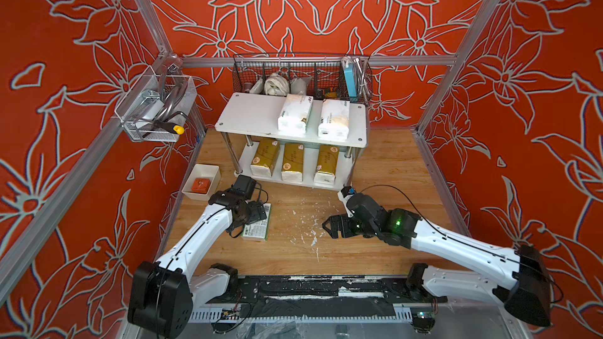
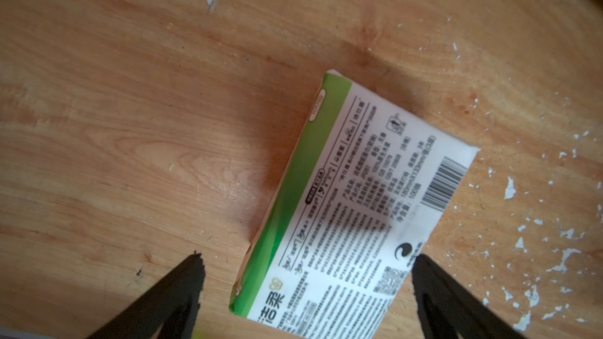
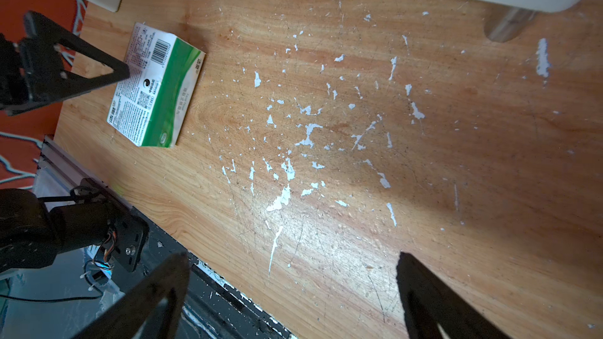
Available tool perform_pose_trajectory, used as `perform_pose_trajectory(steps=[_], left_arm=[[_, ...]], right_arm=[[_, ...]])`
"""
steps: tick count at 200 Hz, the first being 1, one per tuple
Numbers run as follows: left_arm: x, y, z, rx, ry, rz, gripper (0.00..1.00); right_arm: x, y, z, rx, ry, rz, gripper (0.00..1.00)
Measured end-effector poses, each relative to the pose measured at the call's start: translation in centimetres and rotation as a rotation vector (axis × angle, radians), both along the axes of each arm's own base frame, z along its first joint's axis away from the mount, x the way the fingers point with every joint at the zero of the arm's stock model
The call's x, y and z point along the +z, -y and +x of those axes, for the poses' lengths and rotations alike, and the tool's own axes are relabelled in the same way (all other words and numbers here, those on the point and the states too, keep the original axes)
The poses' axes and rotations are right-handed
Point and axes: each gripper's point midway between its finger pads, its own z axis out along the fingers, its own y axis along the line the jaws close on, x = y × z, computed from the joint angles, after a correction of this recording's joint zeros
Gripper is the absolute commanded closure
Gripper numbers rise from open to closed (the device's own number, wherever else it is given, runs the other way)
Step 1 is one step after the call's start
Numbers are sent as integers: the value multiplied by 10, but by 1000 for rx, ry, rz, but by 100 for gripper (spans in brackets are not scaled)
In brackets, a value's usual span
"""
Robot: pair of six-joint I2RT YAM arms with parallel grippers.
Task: Place the tissue boxes on the shelf by color
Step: Pick up the box of tissues from the center of the board.
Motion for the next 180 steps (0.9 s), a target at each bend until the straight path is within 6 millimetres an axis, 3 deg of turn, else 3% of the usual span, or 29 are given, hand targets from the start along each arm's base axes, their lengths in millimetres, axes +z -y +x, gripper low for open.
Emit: perform_pose_trajectory(steps=[96, 145, 180], left_arm=[[-27, 28, -1, -160, -139, -57, 2], [-51, 38, -8, -200, -234, -36, 2], [-55, 47, -10, -225, -249, -34, 23]], right_arm=[[3, 3, 4, -17, 5, 10, 1], [3, 4, 6, -23, 2, 13, 1], [4, 5, 7, -27, 3, 16, 1]])
